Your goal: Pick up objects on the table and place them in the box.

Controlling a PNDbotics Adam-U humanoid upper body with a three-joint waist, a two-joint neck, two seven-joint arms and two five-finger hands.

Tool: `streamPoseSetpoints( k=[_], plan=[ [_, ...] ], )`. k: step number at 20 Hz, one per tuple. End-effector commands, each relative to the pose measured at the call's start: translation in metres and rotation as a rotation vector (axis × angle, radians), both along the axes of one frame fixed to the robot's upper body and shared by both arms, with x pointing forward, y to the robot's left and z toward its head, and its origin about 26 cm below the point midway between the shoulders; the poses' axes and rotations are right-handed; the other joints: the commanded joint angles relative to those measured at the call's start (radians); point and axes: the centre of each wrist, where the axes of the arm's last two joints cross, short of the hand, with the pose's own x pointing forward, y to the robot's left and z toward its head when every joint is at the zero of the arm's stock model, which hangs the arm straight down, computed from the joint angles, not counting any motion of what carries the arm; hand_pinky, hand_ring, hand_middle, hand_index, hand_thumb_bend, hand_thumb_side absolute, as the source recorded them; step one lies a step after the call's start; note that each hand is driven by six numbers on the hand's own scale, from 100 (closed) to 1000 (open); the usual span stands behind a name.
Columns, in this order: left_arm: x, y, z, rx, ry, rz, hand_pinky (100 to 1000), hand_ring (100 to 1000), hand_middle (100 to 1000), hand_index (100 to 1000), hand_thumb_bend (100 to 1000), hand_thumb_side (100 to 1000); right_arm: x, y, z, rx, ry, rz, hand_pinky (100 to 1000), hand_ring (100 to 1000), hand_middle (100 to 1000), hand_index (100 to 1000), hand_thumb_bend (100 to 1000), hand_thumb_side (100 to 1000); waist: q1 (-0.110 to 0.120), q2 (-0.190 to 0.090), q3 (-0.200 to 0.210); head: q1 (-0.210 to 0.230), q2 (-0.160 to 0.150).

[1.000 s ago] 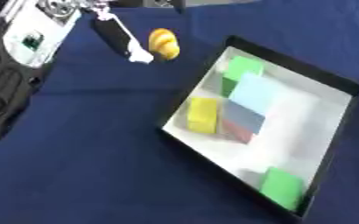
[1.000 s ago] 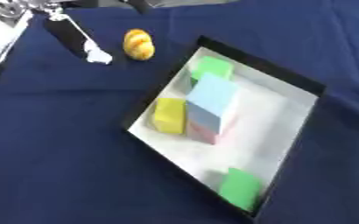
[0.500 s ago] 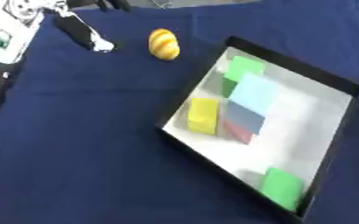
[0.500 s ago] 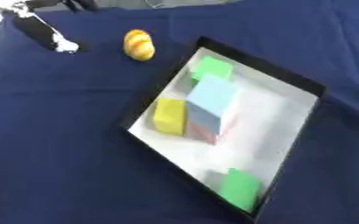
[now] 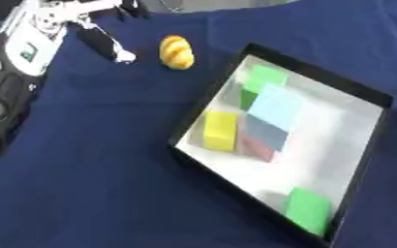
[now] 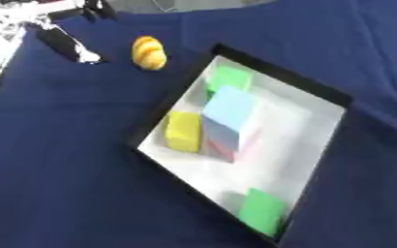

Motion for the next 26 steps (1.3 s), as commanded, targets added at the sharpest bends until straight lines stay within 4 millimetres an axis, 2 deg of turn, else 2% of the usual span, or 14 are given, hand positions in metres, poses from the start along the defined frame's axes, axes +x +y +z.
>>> streamPoseSetpoints(
  k=[1, 7, 16, 26],
  plan=[
    [0.004, 0.0, 0.011, 0.001, -0.057, 0.017, 832, 878, 852, 847, 465, 182, -0.002, 0.001, 0.011, -0.01, -0.033, 0.013, 799, 771, 716, 805, 100, 503, -0.012, -0.037, -0.004, 0.005, -0.019],
    [0.016, -0.006, 0.001, 0.019, -0.075, 0.058, 823, 874, 849, 848, 474, 143, 0.0, 0.007, 0.012, -0.003, -0.033, 0.036, 800, 771, 715, 805, 100, 499, -0.008, -0.03, -0.022, 0.016, -0.024],
    [0.024, 0.009, -0.015, 0.027, -0.097, 0.18, 823, 878, 869, 861, 480, 100, 0.002, 0.011, 0.012, -0.001, -0.032, 0.053, 800, 771, 715, 805, 100, 513, 0.0, -0.016, -0.039, 0.023, -0.029],
    [0.026, 0.015, -0.017, 0.015, -0.124, 0.246, 824, 876, 877, 866, 430, 100, 0.003, 0.015, 0.012, 0.0, -0.027, 0.067, 801, 771, 715, 806, 100, 520, 0.005, -0.003, -0.049, 0.037, -0.031]
  ],
)
